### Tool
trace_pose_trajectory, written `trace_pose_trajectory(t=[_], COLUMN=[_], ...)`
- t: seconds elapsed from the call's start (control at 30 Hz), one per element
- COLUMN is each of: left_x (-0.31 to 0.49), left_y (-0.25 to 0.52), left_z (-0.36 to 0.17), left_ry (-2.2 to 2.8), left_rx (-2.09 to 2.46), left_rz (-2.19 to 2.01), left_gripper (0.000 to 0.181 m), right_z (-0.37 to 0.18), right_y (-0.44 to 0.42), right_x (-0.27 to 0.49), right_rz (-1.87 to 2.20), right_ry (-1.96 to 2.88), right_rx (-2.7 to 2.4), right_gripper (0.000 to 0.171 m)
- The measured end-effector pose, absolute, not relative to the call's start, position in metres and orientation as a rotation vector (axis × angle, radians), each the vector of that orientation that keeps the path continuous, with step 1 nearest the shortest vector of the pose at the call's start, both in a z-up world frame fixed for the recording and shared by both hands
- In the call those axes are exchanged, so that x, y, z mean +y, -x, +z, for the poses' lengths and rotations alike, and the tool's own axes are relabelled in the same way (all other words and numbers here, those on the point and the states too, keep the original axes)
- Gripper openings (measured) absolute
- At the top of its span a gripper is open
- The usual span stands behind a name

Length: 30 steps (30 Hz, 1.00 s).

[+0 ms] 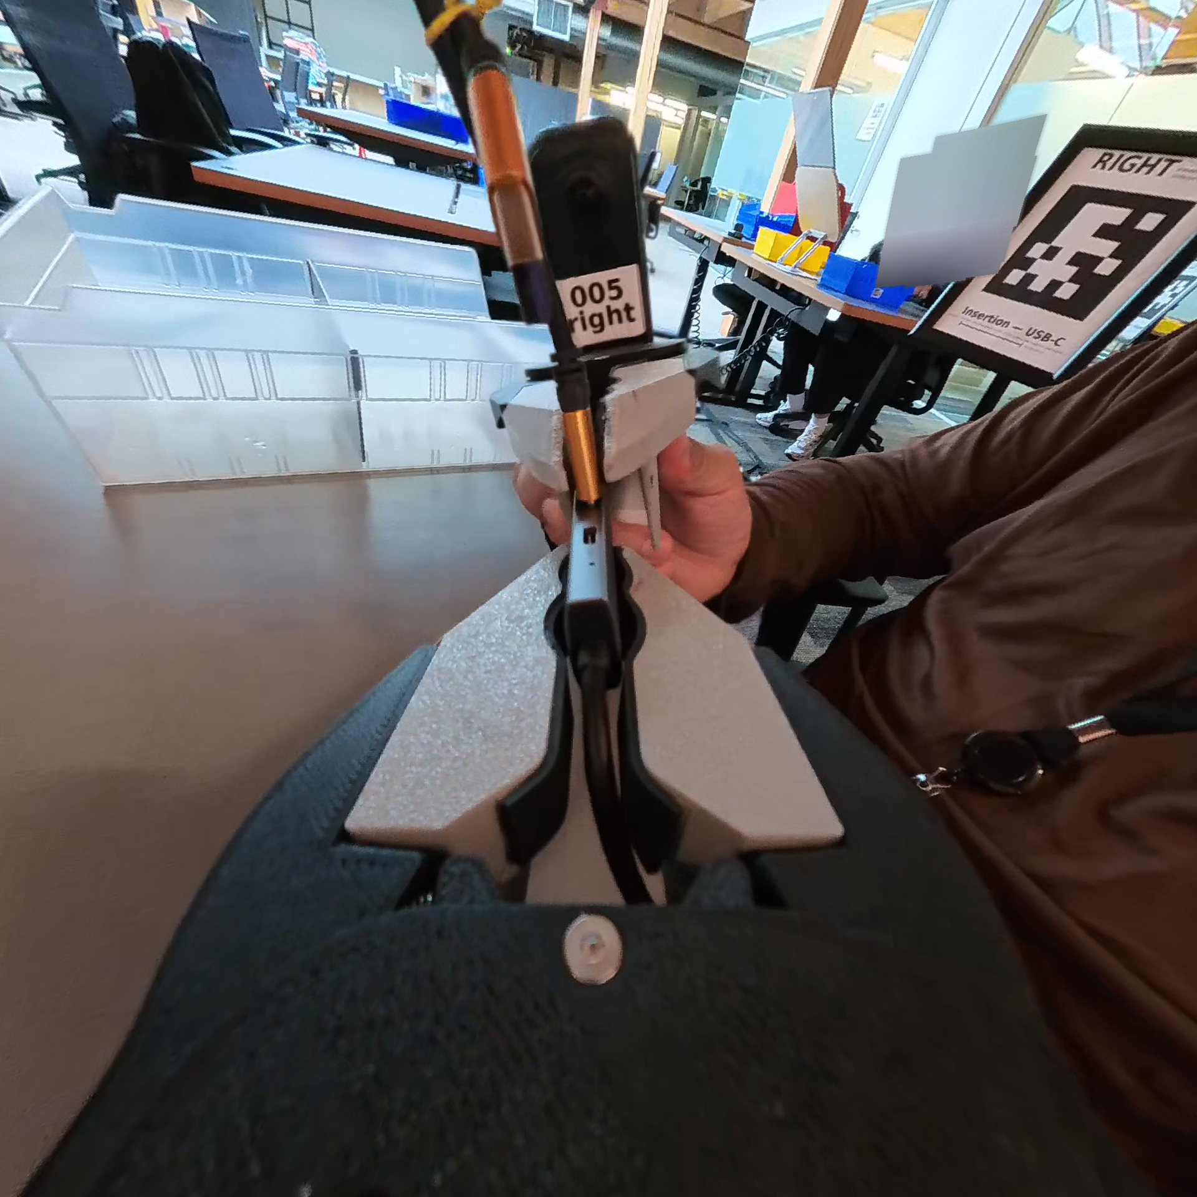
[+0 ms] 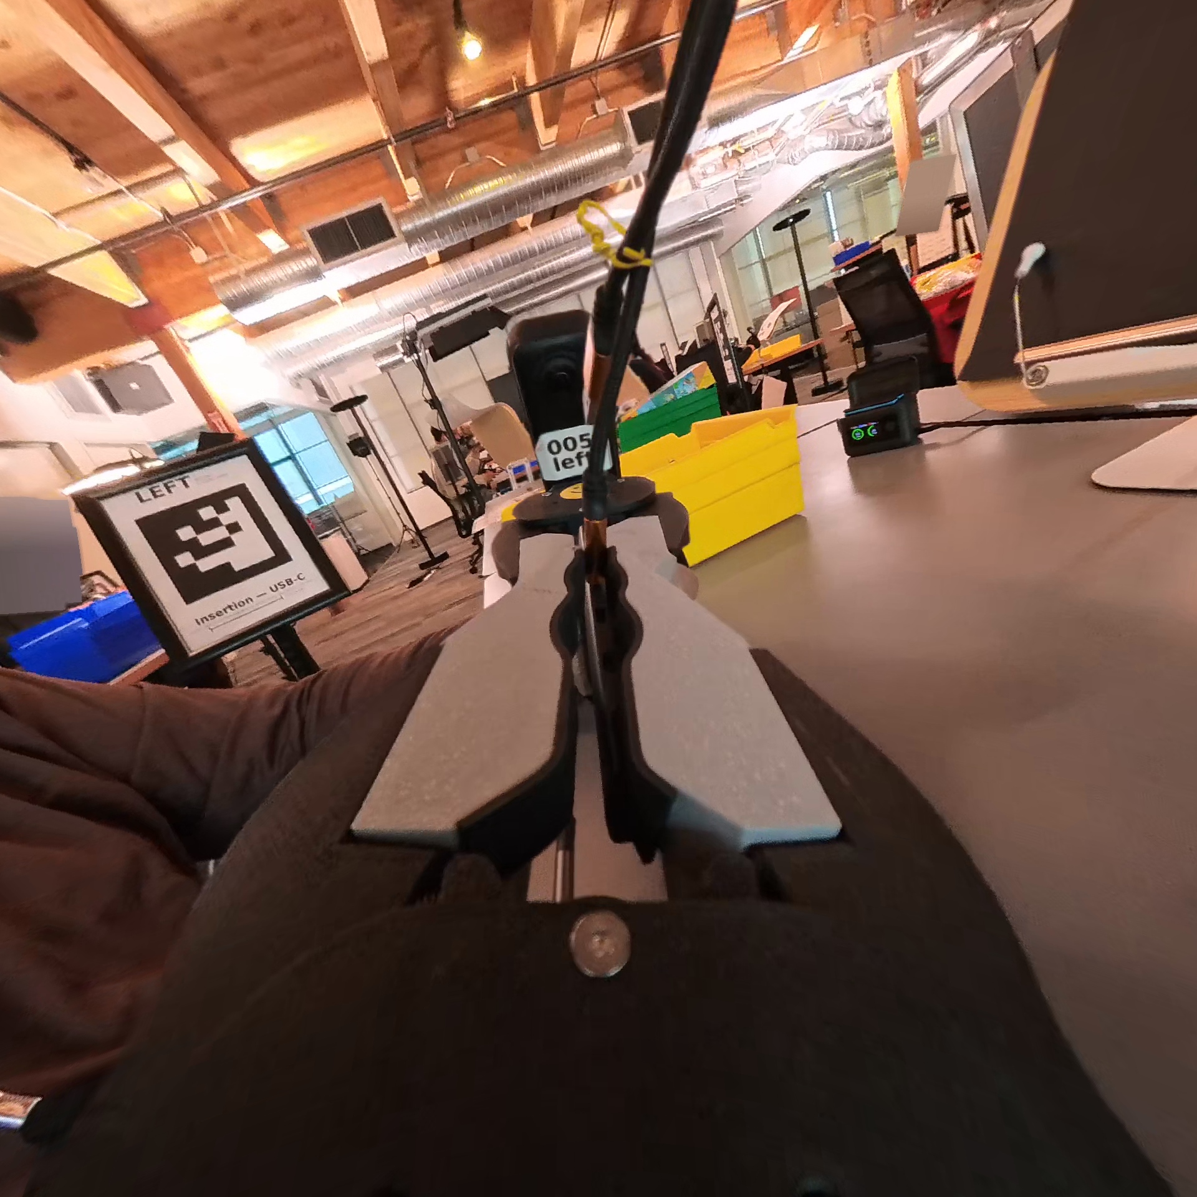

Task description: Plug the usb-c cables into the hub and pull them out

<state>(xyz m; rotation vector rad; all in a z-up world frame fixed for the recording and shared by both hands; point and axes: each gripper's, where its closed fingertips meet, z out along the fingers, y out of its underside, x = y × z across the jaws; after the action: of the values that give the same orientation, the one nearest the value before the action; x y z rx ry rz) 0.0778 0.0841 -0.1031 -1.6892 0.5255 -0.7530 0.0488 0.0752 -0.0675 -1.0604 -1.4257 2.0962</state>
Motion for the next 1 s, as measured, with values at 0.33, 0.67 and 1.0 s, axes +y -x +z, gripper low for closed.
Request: trace_pose_trajectory(t=[0.33,0.67,1.0], left_x=[0.089,0.091,0.086], left_y=[-0.078,-0.078,-0.083], left_z=[-0.123,-0.123,-0.113], left_ry=[1.775,1.77,1.719], left_rx=[0.559,0.551,0.57], left_rz=[-0.677,-0.678,-0.714], left_gripper=[0.008,0.007,0.007], right_z=[-0.09,-0.096,-0.085], right_y=[-0.053,-0.052,-0.057], right_x=[0.08,0.077,0.073], right_rz=[1.826,1.805,1.941], right_ry=[0.993,1.007,0.96], right_rx=[-1.714,-1.759,-1.707], right_gripper=[0.003,0.007,0.005])
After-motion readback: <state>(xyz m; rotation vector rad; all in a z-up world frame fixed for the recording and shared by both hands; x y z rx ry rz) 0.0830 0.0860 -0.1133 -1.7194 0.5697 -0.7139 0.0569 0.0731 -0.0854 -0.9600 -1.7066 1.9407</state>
